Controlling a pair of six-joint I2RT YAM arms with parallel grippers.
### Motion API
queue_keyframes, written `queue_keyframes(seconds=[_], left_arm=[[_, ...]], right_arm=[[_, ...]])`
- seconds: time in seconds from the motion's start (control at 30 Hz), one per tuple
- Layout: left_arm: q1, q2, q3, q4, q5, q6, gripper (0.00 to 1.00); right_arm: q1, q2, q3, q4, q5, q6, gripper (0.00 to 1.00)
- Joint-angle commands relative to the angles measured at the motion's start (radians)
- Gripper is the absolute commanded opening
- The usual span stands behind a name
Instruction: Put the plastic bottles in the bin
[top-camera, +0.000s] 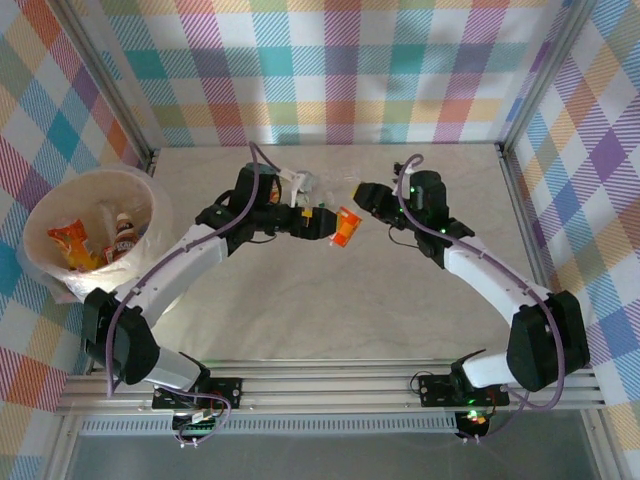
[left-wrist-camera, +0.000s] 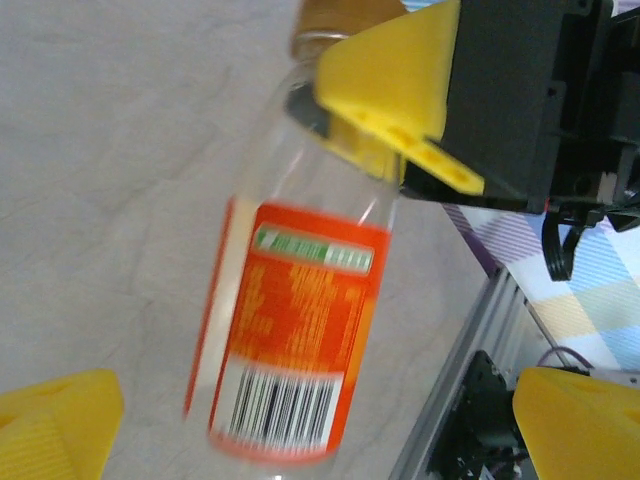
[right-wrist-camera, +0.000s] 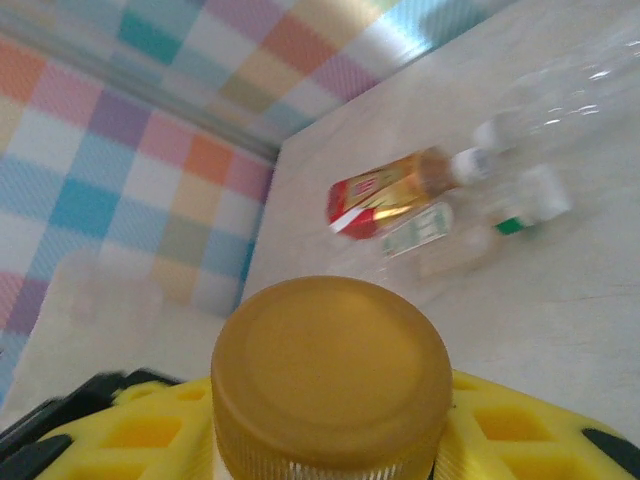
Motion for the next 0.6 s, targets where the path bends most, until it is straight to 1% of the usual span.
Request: queue_keyframes(seconds=[0.0, 0.17, 0.3, 0.4, 0.5, 0.57], left_arm=[[-0.040, 0.019, 0.061, -0.068, 0.051, 0.088, 1.00], [-0.051, 0.041, 0.067, -0.062, 0.037, 0.093, 1.00], [-0.051, 0.043, 0.057, -0.029, 0.090, 0.097, 0.91], [-0.051, 0.029, 0.044, -0.011, 0.106, 0.100, 0.89], [-0.051, 0.017, 0.038, -0.015, 0.102, 0.106, 0.82], [-0.051, 0.013, 0.033, -0.018, 0.091, 0.108, 0.74]], right_arm=[[0.035, -0.017, 0.054, 0.087, -0.094, -0.057, 0.34], [0.076, 0.006, 0.109, 0.116, -0.159, -0.057, 0.34], [0.093, 0.019, 0.135, 0.117, -0.172, -0.062, 0.34], [0.095, 0.023, 0.139, 0.116, -0.168, -0.063, 0.34], [0.094, 0.024, 0.140, 0.114, -0.166, -0.062, 0.35], [0.095, 0.026, 0.142, 0.115, -0.171, -0.060, 0.36]])
